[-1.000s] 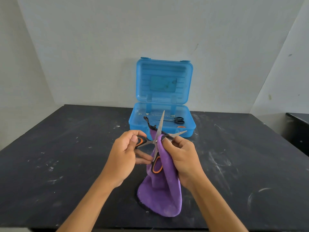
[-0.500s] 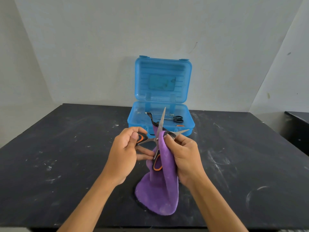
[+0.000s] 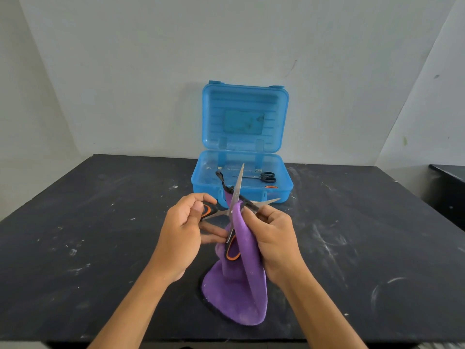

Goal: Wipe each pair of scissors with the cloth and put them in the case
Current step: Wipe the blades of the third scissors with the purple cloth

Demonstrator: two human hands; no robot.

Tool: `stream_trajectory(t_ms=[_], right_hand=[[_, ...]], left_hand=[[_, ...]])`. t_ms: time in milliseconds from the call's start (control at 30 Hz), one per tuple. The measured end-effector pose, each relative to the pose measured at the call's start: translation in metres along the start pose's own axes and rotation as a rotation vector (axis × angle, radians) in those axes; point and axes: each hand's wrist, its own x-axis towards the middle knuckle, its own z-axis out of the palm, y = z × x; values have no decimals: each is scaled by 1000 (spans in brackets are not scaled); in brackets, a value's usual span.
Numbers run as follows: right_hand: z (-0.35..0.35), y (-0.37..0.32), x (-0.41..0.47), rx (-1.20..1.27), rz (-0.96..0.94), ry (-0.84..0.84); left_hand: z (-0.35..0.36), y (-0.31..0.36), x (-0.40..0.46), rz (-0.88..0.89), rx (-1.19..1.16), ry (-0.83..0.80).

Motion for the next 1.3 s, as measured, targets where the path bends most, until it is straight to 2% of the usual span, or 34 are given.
stream_trajectory(t_ms=[133,367,533,767,1033,1300], right_hand=[[3,3,2,23,15,103],[-1,4,1,-21,-6,13],[0,-1,4,-35,-10,120],[0,-4,-1,16,-18,78],[-9,-8,4,34,-20,191],[-11,-6,4,24,-38,42]], left_hand=[[-2,-2,1,-13,4,-36],[0,-2,2,-2,-7,-3],[0,3,2,-12,-46,-17],[4,8,2,15,-7,-17],[-4,9,-1,12,9,13],[-1,12,-1,26,33,24]])
